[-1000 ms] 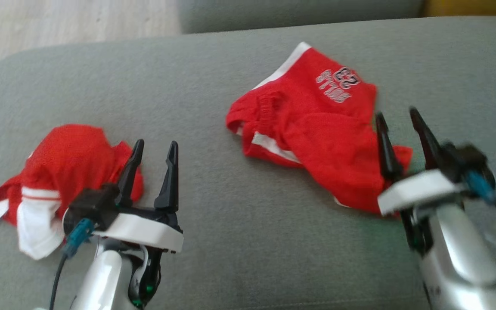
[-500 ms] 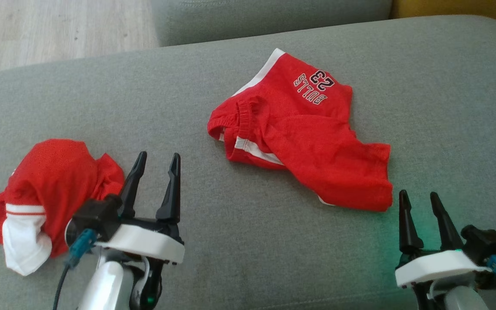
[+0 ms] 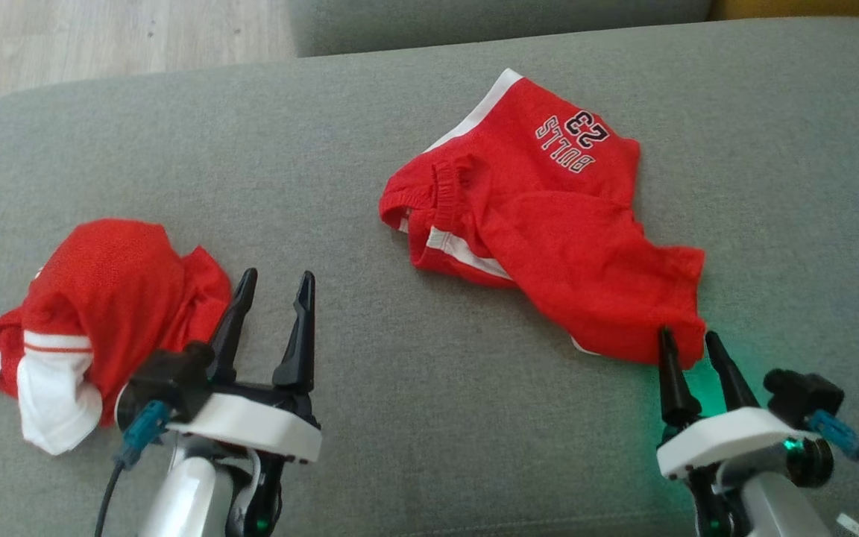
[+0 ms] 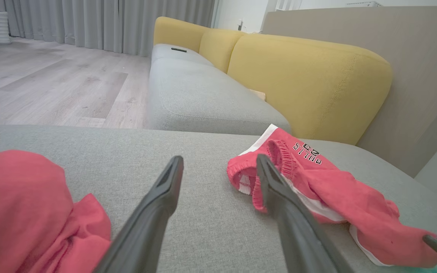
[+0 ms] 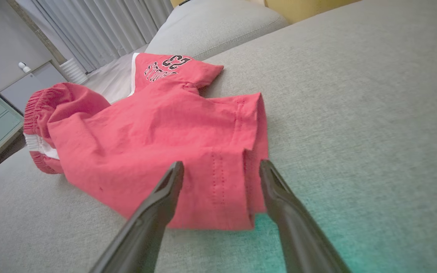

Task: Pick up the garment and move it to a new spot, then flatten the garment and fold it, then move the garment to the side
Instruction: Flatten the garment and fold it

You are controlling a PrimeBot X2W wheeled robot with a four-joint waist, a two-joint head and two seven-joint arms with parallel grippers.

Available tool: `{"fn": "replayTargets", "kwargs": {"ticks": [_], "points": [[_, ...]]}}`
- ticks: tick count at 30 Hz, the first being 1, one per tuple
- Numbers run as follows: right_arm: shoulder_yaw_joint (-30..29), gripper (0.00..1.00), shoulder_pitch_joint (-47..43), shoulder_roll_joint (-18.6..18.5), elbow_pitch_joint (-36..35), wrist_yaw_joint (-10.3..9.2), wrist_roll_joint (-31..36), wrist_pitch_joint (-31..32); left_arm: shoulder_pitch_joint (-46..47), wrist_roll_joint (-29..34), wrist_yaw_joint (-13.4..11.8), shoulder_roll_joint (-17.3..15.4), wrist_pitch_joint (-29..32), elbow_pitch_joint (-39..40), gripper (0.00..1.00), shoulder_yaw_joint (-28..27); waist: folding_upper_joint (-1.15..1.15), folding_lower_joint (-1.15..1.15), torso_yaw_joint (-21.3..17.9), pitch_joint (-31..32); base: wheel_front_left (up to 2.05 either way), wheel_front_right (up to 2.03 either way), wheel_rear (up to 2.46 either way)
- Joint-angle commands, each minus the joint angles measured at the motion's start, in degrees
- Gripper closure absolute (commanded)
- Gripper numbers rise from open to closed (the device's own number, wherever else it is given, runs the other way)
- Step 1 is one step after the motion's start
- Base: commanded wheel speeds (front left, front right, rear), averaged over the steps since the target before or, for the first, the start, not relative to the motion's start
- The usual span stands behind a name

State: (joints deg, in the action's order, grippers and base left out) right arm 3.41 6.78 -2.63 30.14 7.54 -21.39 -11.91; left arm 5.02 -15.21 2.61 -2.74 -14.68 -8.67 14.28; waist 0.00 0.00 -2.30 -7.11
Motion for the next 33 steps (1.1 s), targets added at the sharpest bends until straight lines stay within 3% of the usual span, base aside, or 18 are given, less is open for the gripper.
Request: {"fn": "replayTargets", "kwargs": {"ticks": [1,5,6,13,22,33], "points": [[1.91,0.0,2.74,-0.25,-0.96,-0.05,-0.99,-0.22,2.29,0.47,0.29,-0.14,-0.32,1.74,0.0,-1.46,0.0,0.0,0.34,-0.36,0.0,0.0,0.0],[2.78,0.0,4.31,-0.25,0.88,-0.05,-3.96,-0.02,2.58,0.5,0.34,-0.14,-0.32,1.58,0.0,-1.45,0.0,0.0,0.74,-0.73,0.0,0.0,0.0],[2.92,1.0,4.69,-0.25,1.31,-0.05,-4.5,0.01,2.62,0.49,0.32,-0.14,-0.32,1.59,0.0,-1.46,0.0,0.0,0.78,-0.8,0.0,0.0,0.0],[3.71,1.0,6.26,-0.69,1.27,-0.05,-7.03,-1.09,2.5,0.23,0.06,-0.14,-0.32,1.58,0.0,-1.4,0.0,0.0,0.81,-0.31,0.0,0.0,0.0],[1.1,1.0,4.7,-2.26,-6.57,-0.05,-2.71,-2.36,2.08,-0.18,-0.28,-0.14,-0.32,1.71,0.0,-1.69,0.0,0.0,0.39,0.7,0.0,0.0,0.0],[-5.51,1.0,5.91,-0.98,-10.33,-0.05,3.97,5.74,2.34,-0.17,0.03,-0.14,-0.32,1.77,0.0,-0.73,0.0,0.0,2.8,0.06,0.0,0.0,0.0]]}}
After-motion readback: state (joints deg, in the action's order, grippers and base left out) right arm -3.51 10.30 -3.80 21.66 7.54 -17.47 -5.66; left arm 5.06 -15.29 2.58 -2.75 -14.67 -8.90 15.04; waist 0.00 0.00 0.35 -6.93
